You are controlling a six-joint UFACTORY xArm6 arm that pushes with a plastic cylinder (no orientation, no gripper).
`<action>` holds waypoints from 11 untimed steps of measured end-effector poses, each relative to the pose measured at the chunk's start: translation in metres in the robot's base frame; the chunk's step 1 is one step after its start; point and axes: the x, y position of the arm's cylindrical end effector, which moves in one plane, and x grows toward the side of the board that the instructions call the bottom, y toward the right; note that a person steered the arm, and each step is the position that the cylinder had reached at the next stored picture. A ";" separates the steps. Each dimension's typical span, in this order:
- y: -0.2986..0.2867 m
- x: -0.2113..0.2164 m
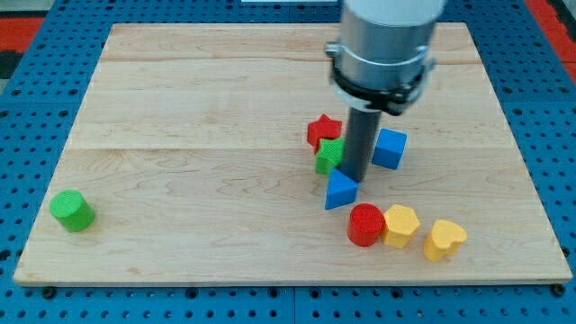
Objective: Push the blue cube to the bottom right of the green star
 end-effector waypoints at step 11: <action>0.064 -0.009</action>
